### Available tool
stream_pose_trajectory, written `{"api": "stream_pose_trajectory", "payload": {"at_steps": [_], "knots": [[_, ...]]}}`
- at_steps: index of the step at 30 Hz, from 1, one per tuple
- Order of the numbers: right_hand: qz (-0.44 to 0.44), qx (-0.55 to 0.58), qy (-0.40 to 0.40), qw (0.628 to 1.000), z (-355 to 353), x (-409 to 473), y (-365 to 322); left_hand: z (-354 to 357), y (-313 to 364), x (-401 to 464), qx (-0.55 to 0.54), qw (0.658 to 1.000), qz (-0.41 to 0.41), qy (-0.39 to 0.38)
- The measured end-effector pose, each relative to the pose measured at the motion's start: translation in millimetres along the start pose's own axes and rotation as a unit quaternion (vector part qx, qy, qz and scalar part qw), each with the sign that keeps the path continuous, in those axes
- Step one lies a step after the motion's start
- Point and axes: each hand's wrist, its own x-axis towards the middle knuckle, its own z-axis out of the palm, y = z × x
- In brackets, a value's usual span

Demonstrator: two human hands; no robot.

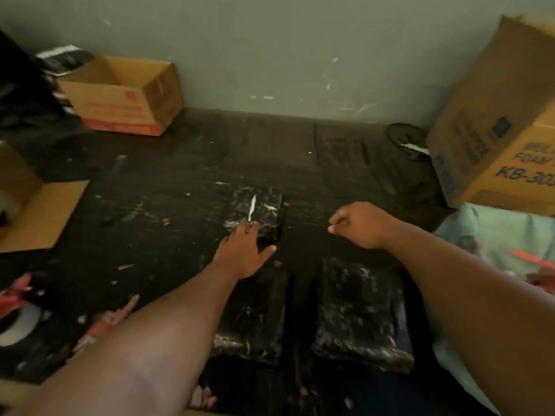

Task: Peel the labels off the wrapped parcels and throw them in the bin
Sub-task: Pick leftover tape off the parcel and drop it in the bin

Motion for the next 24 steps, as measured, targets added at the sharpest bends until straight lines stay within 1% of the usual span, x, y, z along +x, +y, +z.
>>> {"api": "stream_pose_trajectory", "payload": {"at_steps": [5,9,16,20,24], "knots": [[-0.027,0.032,-0.037,0.998,38.4,78.0,-59.3,-5.0,-72.5,28.9,-0.014,0.999,-0.028,-0.038],[-0.024,0.043,-0.045,0.998,58.1,119.2,-79.0,-6.6,-103.7,64.0,-0.023,0.998,-0.012,-0.049],[-0.037,0.011,0.007,0.999,94.9,168.0,-93.2,5.7,-107.9,111.6,-0.091,0.994,0.042,-0.034],[-0.063,-0.004,0.038,0.997,123.2,185.8,-96.4,23.2,-110.5,128.2,-0.122,0.991,0.055,-0.017],[-0.067,-0.011,0.041,0.997,140.4,195.0,-94.8,41.0,-114.7,136.5,-0.164,0.985,0.045,-0.005]]}}
